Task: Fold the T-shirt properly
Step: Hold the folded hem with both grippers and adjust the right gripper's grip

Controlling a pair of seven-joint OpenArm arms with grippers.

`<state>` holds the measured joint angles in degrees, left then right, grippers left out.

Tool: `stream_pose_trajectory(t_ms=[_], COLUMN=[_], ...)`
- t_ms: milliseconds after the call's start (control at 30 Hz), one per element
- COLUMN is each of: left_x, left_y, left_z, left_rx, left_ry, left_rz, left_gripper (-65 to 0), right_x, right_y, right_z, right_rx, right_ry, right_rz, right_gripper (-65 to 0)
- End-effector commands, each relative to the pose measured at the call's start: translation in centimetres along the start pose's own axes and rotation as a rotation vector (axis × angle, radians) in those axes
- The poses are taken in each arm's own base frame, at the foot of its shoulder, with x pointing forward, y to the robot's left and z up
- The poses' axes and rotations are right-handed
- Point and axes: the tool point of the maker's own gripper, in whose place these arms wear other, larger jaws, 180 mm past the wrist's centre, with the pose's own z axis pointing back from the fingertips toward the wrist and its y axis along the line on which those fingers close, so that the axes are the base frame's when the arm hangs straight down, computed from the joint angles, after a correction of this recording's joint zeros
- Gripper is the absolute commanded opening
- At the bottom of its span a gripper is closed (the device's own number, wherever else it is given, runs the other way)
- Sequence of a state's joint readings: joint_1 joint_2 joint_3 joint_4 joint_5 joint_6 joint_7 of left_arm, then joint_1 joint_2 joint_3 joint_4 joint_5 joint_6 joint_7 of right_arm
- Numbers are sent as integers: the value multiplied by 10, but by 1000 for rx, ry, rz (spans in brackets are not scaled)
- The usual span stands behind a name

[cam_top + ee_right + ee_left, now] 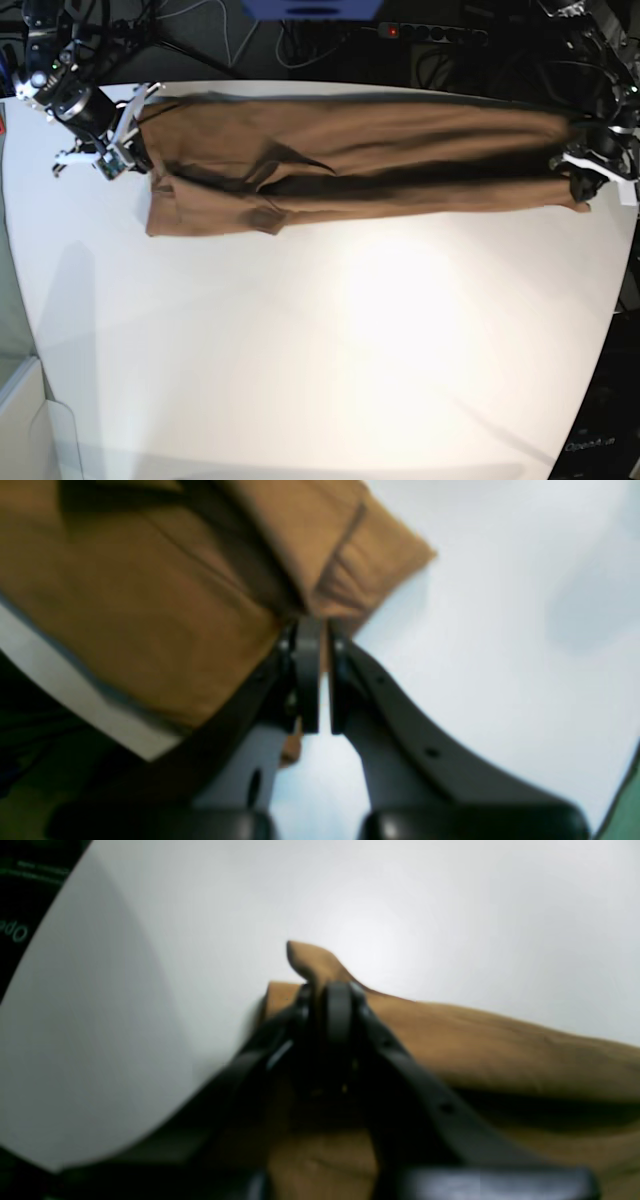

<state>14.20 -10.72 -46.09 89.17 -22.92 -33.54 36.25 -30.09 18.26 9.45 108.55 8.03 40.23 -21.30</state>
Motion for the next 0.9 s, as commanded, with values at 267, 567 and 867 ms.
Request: stream_pose_trajectory(t_ms=[267, 567, 867], left_x=[28, 26, 26], left_y=[-7, -7, -7], left_z=[6, 5, 6], left_rx=[-18, -17, -15], left_ry=[-87, -81, -79], left_rz=[-37, -38, -39], left_gripper=[-617, -617, -617], right_x=[6, 34, 62], right_y=[12, -17, -53], right_z=[9, -7, -29], right_rx=[16, -40, -101], right_ry=[-68, -99, -70], right_rz=[-30, 6, 36], right_gripper=[-625, -438, -440])
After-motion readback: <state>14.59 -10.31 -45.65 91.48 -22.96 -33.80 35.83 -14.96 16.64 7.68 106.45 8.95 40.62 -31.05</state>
